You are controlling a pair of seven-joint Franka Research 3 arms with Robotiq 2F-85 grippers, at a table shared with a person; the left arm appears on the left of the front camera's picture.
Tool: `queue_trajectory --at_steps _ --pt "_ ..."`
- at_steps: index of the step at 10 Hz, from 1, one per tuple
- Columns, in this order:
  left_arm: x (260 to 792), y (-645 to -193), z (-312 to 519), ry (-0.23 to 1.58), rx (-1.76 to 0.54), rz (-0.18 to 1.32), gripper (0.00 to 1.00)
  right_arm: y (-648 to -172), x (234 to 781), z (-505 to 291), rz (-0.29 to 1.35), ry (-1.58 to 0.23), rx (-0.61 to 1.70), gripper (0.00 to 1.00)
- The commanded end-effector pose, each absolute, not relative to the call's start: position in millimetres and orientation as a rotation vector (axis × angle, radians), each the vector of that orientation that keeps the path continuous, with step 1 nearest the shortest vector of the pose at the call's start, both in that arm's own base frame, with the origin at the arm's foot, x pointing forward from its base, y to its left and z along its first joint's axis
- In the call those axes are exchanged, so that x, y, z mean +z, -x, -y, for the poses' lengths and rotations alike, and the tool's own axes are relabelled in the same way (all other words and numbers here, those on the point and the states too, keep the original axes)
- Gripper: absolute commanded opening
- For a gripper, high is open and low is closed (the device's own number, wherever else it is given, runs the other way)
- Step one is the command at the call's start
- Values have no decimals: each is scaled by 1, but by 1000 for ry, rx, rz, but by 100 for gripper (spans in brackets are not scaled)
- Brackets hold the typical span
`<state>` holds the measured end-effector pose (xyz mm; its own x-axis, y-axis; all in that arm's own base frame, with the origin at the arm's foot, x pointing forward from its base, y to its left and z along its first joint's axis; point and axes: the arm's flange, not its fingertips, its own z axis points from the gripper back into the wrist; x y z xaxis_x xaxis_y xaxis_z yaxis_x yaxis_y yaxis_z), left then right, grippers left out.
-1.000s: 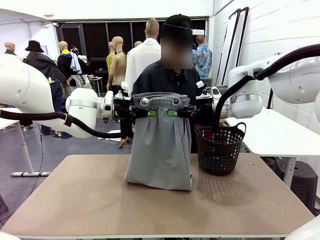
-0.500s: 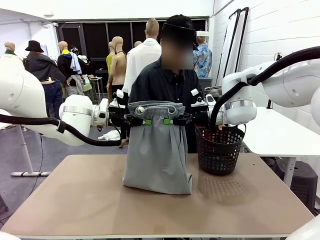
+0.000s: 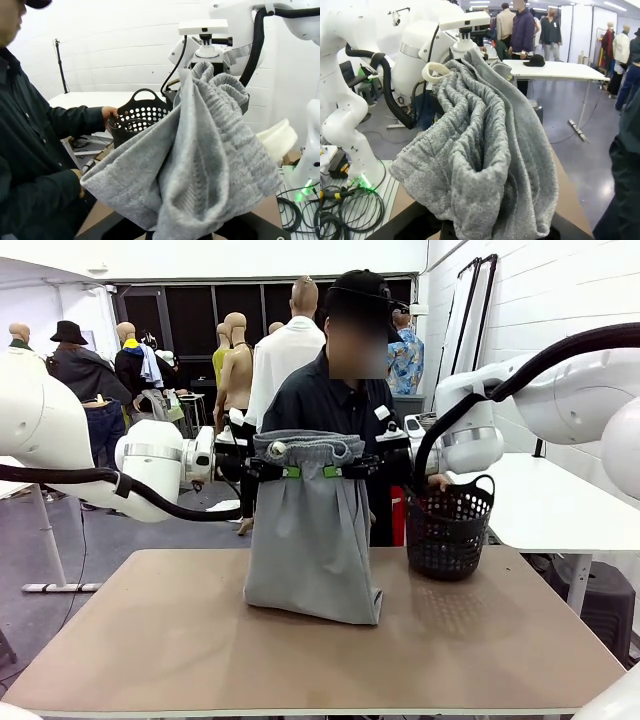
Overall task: Fold the training pants.
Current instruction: Fold the Training pants in half.
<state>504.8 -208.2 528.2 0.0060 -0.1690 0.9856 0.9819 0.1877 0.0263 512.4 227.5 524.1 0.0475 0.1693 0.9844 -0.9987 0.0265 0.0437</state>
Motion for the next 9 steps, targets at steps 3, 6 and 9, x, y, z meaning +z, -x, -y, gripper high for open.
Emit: queue_trajectory --at_steps 3,6,9 --pt "568 -530 223 909 -1131 1271 0 -554 557 -246 1060 -1002 1328 0" --pt "581 -553 229 856 -1135 1340 0 -587 585 -252 1161 -900 1370 0" --pt "591 -579 225 770 -1098 1501 0 -607 609 -257 1271 -847 1384 0"
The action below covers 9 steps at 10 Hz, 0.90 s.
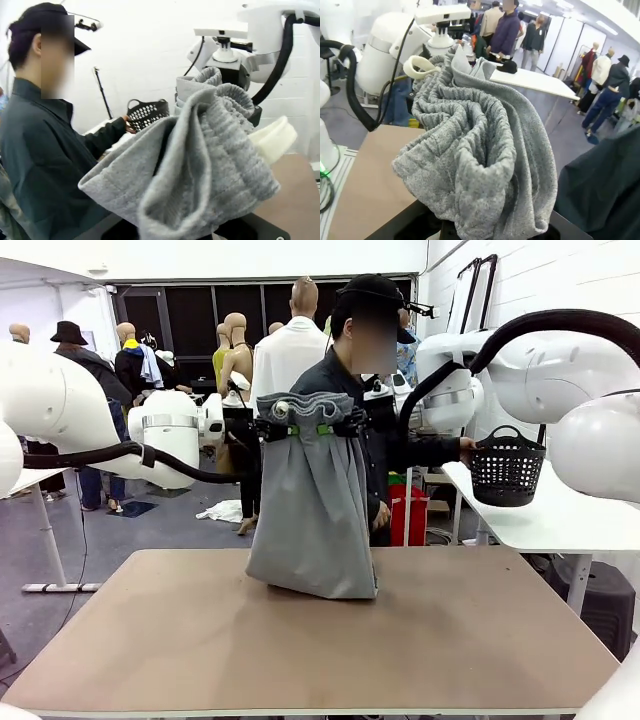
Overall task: Fold the training pants.
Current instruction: Fold the Training pants in half.
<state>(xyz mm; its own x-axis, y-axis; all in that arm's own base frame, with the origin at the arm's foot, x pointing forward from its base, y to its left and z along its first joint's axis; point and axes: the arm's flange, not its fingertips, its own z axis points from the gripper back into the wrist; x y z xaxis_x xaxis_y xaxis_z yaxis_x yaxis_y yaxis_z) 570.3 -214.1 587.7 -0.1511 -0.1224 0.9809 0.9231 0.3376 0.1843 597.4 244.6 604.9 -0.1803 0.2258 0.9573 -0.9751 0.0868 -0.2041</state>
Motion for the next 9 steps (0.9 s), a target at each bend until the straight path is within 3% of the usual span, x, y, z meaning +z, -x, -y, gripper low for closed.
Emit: queue_trajectory --at_steps 1,5,9 --pt "595 -583 225 771 -1094 1517 0 -610 616 -256 1300 -834 1380 0" --pt "597 -571 222 612 -1140 1645 0 -610 620 -247 1382 -797 1398 0" --pt "563 -557 207 805 -1132 1470 0 -585 571 -240 1248 -882 1353 0"
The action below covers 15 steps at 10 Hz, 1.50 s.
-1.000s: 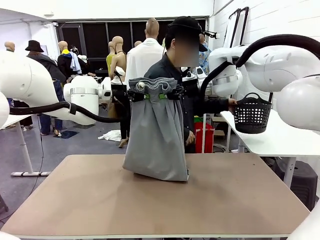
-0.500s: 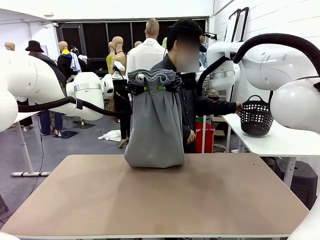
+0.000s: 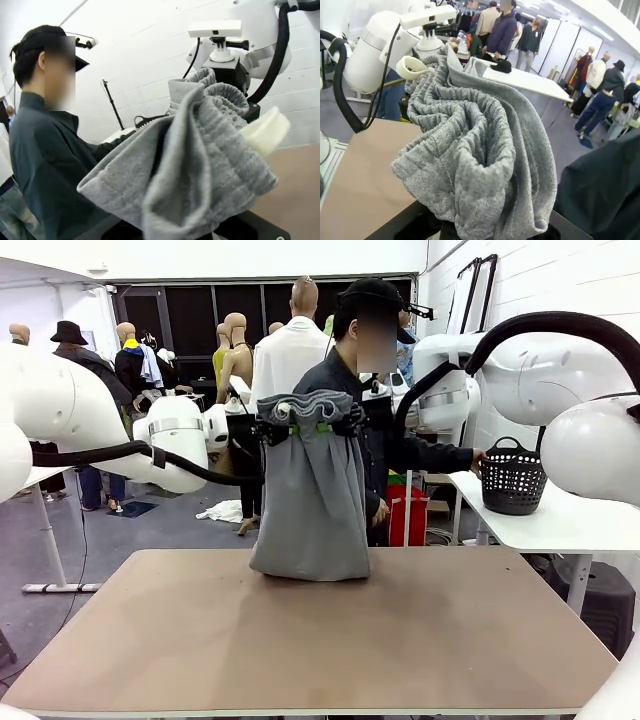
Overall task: Fold the training pants.
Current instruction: Fold the Training pants in half.
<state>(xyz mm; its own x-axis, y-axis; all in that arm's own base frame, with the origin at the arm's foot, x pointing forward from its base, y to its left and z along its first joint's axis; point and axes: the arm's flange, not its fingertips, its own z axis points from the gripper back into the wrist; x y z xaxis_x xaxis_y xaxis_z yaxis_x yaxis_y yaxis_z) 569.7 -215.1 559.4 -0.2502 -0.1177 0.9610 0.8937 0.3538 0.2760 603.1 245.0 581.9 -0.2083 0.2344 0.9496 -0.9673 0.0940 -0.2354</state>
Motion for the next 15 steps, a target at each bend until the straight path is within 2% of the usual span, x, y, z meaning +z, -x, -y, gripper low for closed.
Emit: queue_trajectory --at_steps 1,5,9,13,15 --pt "553 -550 204 847 -1119 1413 0 -570 556 -236 1207 -916 1319 0" --pt "536 -509 200 1023 -1026 1144 0 -509 509 -227 1032 -1064 1096 0" --pt "488 -467 203 1156 -960 962 0 -474 469 -218 939 -1170 962 0" --pt "437 -444 190 1201 -824 919 0 -453 429 -220 826 -1242 876 0" --pt "431 -449 201 1183 -882 888 0 -451 435 -227 841 -1247 930 0"
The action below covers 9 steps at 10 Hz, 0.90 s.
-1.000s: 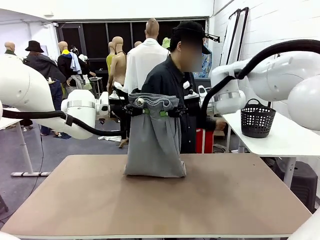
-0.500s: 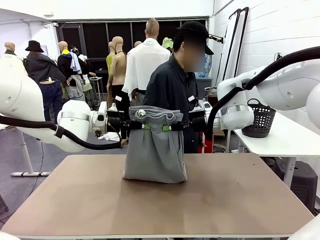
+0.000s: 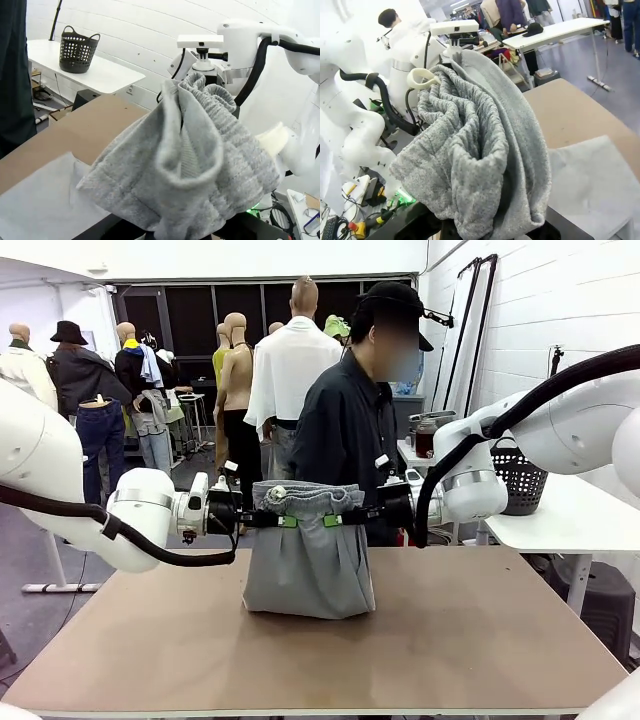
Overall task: Fold the training pants.
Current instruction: Fold the Training pants in half.
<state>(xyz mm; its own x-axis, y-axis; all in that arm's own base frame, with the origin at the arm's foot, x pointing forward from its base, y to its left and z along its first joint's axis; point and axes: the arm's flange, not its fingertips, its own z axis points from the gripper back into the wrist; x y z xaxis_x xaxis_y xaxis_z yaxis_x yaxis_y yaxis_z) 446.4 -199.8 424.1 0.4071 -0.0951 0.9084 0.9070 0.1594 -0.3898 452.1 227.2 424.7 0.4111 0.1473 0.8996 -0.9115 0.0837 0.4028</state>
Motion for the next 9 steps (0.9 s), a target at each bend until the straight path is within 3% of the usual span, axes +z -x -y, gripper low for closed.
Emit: queue_trajectory --at_steps 1,5,9 --pt "431 -449 201 1183 -882 888 0 -453 425 -225 811 -1218 931 0" --pt "426 -447 202 1185 -876 879 0 -453 424 -226 808 -1222 933 0" --pt "395 -423 187 1245 -640 745 0 -443 379 -217 698 -1335 737 0"
